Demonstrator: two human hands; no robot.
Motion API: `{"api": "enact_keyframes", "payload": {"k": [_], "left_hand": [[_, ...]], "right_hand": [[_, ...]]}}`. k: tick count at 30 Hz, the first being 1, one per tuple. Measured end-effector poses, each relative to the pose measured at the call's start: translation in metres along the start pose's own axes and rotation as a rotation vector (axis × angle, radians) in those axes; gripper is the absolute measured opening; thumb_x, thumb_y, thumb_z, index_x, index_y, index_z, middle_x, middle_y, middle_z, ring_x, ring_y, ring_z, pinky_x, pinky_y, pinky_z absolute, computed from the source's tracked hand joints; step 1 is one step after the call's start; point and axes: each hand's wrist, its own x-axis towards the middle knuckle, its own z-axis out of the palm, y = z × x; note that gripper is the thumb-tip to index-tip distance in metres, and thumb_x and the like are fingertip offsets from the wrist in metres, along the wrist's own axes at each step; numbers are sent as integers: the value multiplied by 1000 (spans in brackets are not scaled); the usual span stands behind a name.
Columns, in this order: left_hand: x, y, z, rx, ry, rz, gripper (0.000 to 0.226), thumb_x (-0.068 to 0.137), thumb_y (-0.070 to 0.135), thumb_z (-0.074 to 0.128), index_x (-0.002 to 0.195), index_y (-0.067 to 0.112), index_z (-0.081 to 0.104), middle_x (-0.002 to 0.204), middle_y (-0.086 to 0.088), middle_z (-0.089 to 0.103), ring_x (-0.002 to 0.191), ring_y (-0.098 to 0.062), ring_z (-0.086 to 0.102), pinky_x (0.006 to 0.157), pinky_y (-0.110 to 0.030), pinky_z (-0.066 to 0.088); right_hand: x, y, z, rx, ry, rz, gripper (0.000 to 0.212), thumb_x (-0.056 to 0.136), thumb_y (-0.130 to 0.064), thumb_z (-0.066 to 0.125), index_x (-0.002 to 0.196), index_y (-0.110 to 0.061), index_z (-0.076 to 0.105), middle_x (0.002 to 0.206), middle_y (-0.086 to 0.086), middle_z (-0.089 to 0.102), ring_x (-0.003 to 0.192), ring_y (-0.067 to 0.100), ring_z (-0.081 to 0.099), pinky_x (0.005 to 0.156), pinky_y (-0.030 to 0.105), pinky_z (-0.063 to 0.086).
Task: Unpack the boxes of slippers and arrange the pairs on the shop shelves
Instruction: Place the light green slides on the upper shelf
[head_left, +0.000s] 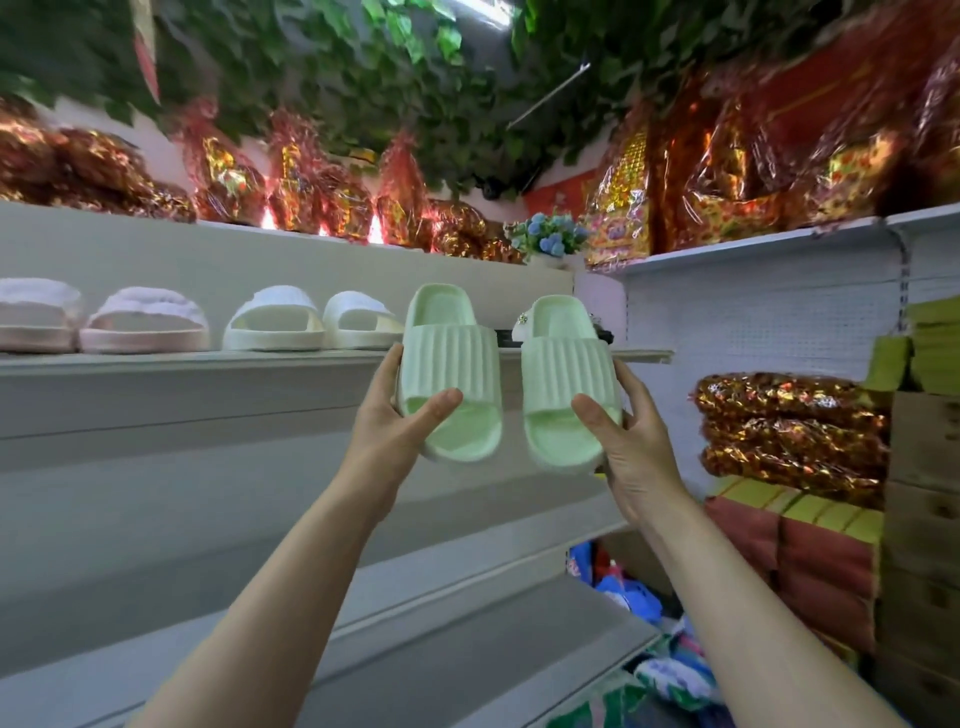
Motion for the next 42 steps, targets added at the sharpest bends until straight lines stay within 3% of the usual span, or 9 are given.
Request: {"api": "enact_keyframes", "payload": {"k": [11, 16, 21, 24, 28, 32, 36, 40, 42], "left_hand": [[97, -34, 35, 203, 192, -120, 88, 67, 48, 88, 143, 28, 46, 119, 2, 69, 103, -16, 70, 81, -32, 56], [107, -31, 47, 252, 261, -143, 36, 82, 35, 79, 114, 28, 63, 105, -1, 74, 94, -19, 73, 78, -36, 60], [115, -9, 59, 386, 319, -283, 54, 81, 58, 72, 108, 12, 66, 98, -12, 74, 76, -24, 75, 60, -33, 60], [112, 3, 64, 671, 361, -340, 76, 79, 85, 45, 99, 13, 64, 87, -16, 73, 66, -29, 74, 60, -38, 61], [105, 5, 65, 1290, 516, -225, 93, 82, 88, 7, 128, 27, 61, 118, -15, 63, 108, -35, 61, 86, -44, 47], [95, 3, 76, 1334, 466, 19, 77, 88, 75, 23, 144, 30, 51, 136, -13, 49, 132, -30, 38, 102, -44, 37], [91, -2, 85, 1356, 273, 52, 82, 82, 78, 26, 151, 33, 40, 150, -7, 41, 140, -24, 31, 110, -43, 34], [89, -8, 92, 1427, 242, 54, 92, 78, 82, 26, 154, 32, 32, 156, -8, 34, 145, -26, 24, 116, -43, 28], [90, -10, 94, 1460, 254, 69, 95, 77, 83, 25, 155, 29, 31, 157, -10, 34, 145, -28, 25, 116, -44, 28]], "right_hand": [[107, 27, -28, 119, -167, -11, 80, 73, -36, 80, 145, -30, 47, 130, 1, 67, 111, 19, 69, 88, 38, 59], [137, 42, -31, 148, -191, 4, 106, 48, -60, 94, 141, -30, 53, 120, -5, 72, 109, 19, 71, 86, 37, 57], [160, 54, -33, 208, -258, -2, 109, 47, -60, 94, 142, -27, 52, 118, -3, 73, 108, 18, 71, 83, 31, 58], [169, 59, -33, 225, -301, 15, 91, 57, -51, 93, 138, -32, 56, 118, -1, 73, 108, 20, 71, 80, 31, 57], [186, 67, -33, 227, -321, 48, 76, 67, -40, 91, 135, -29, 59, 121, 1, 72, 108, 21, 71, 79, 33, 58], [210, 65, -25, 83, -290, 51, 67, 64, -49, 91, 122, -27, 67, 113, 0, 75, 102, 20, 73, 84, 38, 60], [233, 53, -10, -255, -251, 60, 101, 50, -82, 78, 127, -17, 68, 111, 1, 75, 102, 21, 71, 93, 43, 58], [242, 36, -4, -642, -216, -31, 55, 89, -63, 61, 103, -12, 77, 103, 10, 75, 101, 29, 66, 85, 34, 50], [240, 34, -6, -705, -204, -106, 59, 93, -67, 52, 114, -16, 75, 112, 7, 74, 109, 28, 65, 88, 34, 49]]}}
